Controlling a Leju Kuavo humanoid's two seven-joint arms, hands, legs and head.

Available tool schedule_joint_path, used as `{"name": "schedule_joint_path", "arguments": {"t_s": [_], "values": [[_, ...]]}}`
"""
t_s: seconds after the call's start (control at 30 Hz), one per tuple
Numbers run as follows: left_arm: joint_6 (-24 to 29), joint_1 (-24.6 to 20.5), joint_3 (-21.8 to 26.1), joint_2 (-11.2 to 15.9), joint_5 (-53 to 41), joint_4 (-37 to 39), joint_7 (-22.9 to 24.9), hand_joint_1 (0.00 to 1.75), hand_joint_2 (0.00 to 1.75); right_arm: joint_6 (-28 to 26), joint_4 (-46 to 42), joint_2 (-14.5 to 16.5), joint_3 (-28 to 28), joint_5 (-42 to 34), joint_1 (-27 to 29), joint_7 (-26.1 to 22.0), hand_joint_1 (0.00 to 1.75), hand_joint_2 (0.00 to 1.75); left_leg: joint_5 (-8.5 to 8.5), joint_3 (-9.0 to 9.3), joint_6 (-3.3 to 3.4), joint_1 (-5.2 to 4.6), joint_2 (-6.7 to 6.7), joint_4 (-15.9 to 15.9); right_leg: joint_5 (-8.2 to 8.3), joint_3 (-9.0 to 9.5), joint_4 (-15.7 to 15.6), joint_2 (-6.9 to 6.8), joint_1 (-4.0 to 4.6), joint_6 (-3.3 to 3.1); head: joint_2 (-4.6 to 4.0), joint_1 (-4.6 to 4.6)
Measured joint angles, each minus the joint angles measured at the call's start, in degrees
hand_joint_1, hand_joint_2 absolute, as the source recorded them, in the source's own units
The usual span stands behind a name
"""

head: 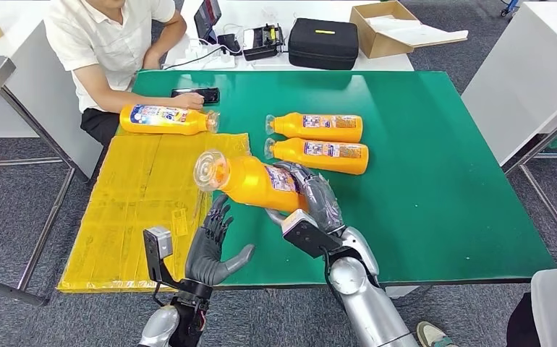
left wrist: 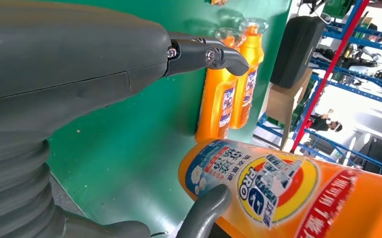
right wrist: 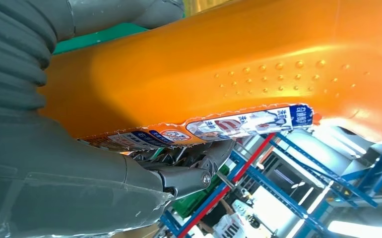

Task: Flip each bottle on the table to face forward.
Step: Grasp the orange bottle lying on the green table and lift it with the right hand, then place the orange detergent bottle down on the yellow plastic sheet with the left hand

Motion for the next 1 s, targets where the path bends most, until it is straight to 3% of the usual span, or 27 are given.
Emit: {"name": "schedule_joint_path", "arguments": {"t_s": [0.2,0.37,0.53,1.0], "values": [[-1.3,-0.1,-0.2,0.0,0.2,0.0,-0.5,0.0,1.75,0.5,-0.2,0.3,0.7,-0.8,0.1,-0.9,1.75,1.75,0.0,0.0,0.0,0.01,0.01,0.0,0.0,-0.02,0.0,0.0,0.01,0.0,0.0,-0.01],[-3.4,-0.4,-0.9,0.0,-0.6,-0.1,-3.2,0.0,1.75,4.6,-0.2,0.5,1.8,-6.3,0.3,-3.2,1.75,1.75,0.0,0.0,0.0,0.01,0.02,0.0,0.0,-0.04,0.0,0.01,0.01,0.0,0.0,-0.01],[-2.3,-0.8,-1.0,0.0,0.9,-2.7,-6.5,0.0,1.75,6.2,0.0,0.3,3.5,-8.0,1.4,-3.5,1.75,1.75,0.0,-0.02,0.0,0.01,0.02,0.0,0.0,-0.05,0.0,0.01,0.01,0.0,0.0,0.0],[1.7,-0.7,-1.3,0.0,2.6,-6.9,-7.9,0.0,1.75,5.1,1.9,0.3,6.5,-7.5,2.7,-3.4,1.75,1.75,0.0,-0.03,0.0,0.01,0.02,0.0,0.0,-0.07,0.0,0.01,0.01,0.0,0.0,-0.01]]}}
